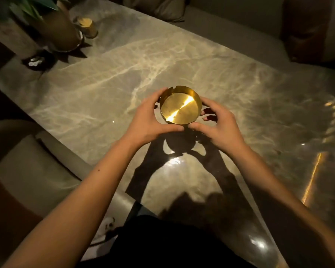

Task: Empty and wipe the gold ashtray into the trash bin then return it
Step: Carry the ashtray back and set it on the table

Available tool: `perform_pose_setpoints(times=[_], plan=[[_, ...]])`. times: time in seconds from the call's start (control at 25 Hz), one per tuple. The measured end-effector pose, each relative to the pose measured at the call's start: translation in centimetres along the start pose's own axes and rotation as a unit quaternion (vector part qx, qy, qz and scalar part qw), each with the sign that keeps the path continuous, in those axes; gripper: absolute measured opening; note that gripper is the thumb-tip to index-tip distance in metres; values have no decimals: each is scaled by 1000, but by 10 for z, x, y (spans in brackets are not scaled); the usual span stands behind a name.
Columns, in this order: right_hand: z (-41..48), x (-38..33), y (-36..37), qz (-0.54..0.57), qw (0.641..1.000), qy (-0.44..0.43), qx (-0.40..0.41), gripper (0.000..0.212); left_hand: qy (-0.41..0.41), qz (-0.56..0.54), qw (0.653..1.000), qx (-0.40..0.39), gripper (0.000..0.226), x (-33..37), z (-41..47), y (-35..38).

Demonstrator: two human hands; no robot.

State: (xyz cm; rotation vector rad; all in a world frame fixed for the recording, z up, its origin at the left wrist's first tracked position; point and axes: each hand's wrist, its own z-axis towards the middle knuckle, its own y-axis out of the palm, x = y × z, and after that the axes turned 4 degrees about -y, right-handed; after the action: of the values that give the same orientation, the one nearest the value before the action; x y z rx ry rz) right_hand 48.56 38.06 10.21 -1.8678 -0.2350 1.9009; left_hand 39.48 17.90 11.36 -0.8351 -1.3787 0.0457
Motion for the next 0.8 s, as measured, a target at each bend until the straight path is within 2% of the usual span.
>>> perform_pose_setpoints(times=[0.12, 0.36, 0.52, 0.8], plan=[[63, -16, 79, -12, 1000, 7, 23, 72, -18, 1, 1000, -20, 106, -61, 45, -68], [139, -60, 191, -44, 998, 26, -40, 77, -71, 19, 997, -13, 107, -139, 63, -181], [181, -72, 249, -57, 994, -14, -96, 76, -84, 22, 996, 38, 103, -179, 63, -226], [257, -85, 348, -116, 971, -57, -199, 80, -177, 2, 977, 116, 104, -264, 71, -290]])
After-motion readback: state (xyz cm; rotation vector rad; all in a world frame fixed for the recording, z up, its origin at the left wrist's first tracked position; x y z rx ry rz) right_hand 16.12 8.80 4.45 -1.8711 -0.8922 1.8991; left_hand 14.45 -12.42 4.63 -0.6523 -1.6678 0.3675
